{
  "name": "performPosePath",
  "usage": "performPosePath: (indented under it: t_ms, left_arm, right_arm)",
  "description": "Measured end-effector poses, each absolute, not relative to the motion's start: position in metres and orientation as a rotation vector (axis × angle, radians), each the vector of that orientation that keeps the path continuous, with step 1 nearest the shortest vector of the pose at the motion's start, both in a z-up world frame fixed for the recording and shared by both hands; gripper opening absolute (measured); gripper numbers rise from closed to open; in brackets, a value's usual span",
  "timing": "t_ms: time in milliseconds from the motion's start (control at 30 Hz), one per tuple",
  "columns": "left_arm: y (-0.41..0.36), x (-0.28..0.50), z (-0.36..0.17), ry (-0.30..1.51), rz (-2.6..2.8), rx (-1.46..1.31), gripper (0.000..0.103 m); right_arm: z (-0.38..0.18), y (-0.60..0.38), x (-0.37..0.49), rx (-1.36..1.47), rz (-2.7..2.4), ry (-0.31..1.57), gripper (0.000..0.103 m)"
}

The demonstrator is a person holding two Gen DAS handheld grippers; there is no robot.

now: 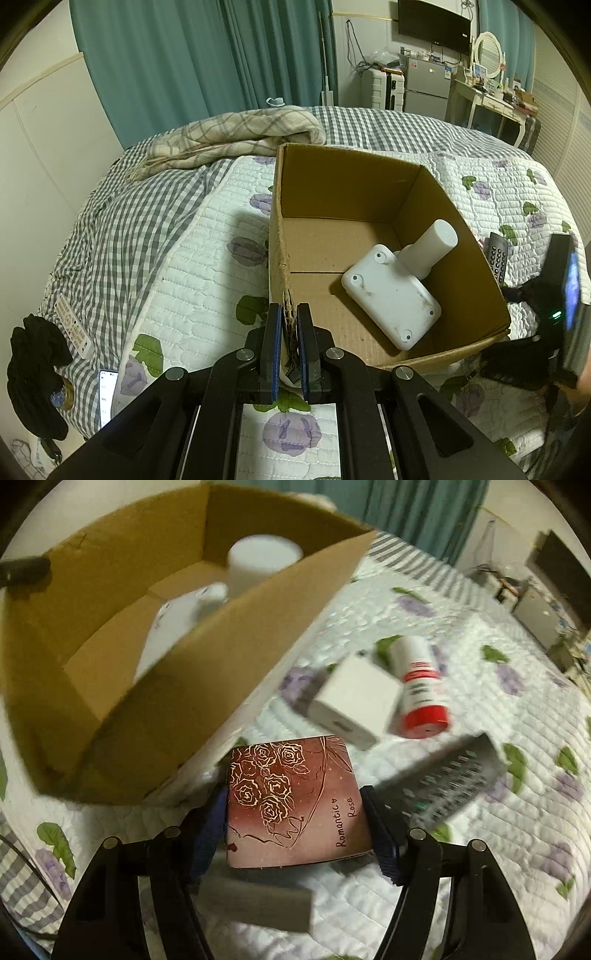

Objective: Organize rigid objects
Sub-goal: 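Grasp the pink rose-printed card case with the right tool, then carry the pink card case into the box and release it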

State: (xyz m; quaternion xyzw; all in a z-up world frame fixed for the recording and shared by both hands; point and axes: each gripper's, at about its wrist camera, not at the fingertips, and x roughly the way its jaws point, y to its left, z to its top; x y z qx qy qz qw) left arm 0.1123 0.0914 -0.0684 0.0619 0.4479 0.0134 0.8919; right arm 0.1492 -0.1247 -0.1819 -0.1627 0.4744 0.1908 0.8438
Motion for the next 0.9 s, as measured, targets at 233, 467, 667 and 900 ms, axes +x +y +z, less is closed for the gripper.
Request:
performPosePath:
  t_ms: [233,467,667,900]
  left_arm:
    - [0.092,0.112,-0.068,0.930,0.028,0.130,0.008]
    - [0.091,0.112,-0.068,0.930,0.028,0.130,0.008]
    - [0.091,0.112,-0.068,0.930,0.028,0.130,0.008]
    - [0.093,0.112,-0.069,0.932,0.025,0.127,0.008]
  right_arm:
    - [-0.136,-0.152,0.142,-0.271,0.311,0.896,0.070]
    - [-0.066,-0.163,0.145,-0.245,0.280,0.757,0.070]
    - [-0.012,-0.132,0.154,-0.242,0.343,0.646,0.070]
    - [-0.012,-0.065,0.160,-0.278,0.454,0.637,0.070]
